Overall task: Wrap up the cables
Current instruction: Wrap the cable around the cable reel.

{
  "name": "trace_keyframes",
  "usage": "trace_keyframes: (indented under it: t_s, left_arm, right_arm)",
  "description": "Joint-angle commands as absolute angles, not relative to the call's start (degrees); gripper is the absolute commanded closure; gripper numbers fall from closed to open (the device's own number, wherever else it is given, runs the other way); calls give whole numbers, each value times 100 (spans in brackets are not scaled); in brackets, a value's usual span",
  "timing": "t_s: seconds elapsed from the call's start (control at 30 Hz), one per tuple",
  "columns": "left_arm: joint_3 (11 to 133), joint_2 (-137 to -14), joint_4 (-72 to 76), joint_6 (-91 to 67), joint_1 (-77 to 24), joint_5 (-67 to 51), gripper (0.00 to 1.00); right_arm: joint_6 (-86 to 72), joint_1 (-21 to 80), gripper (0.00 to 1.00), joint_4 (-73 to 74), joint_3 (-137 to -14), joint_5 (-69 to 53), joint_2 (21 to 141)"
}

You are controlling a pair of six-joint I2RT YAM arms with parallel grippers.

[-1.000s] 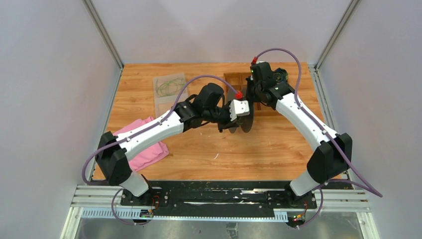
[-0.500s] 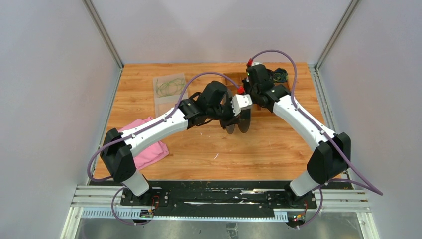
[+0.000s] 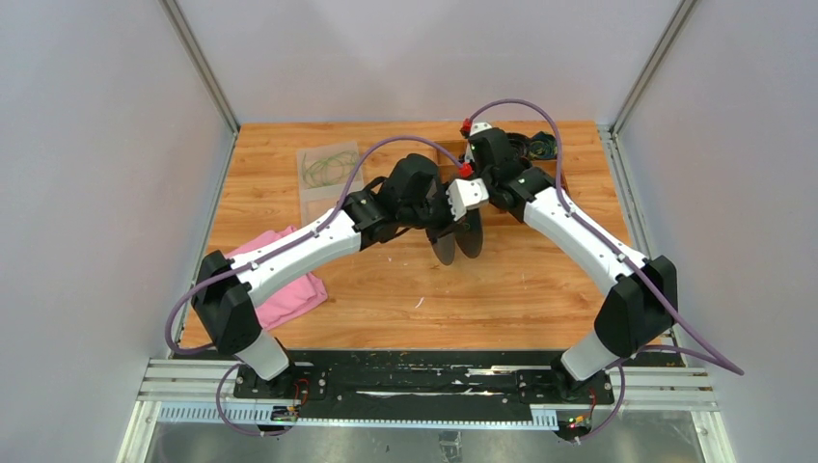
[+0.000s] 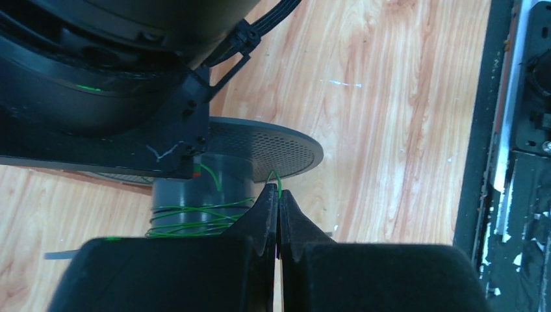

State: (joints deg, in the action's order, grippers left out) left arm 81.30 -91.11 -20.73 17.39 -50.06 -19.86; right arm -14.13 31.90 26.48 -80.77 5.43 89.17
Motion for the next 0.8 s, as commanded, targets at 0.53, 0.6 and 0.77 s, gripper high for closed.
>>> trace_keyframes:
  t_s: [0.53, 0.6, 0.77]
  left_arm:
    - [7741, -8831, -1811, 3007, -5037, -1276, 100]
    - [7549, -8780, -1586, 2900, -5036, -1270, 99]
    - [7034, -8772, -1049, 2595, -5036, -1497, 100]
  right_arm:
    - [-270, 3639, 99, 2286, -7775, -44, 9071]
    - [-243, 3639, 99, 2281, -7729, -120, 9047]
    - [-253, 3622, 99, 2236, -7574, -158, 9070]
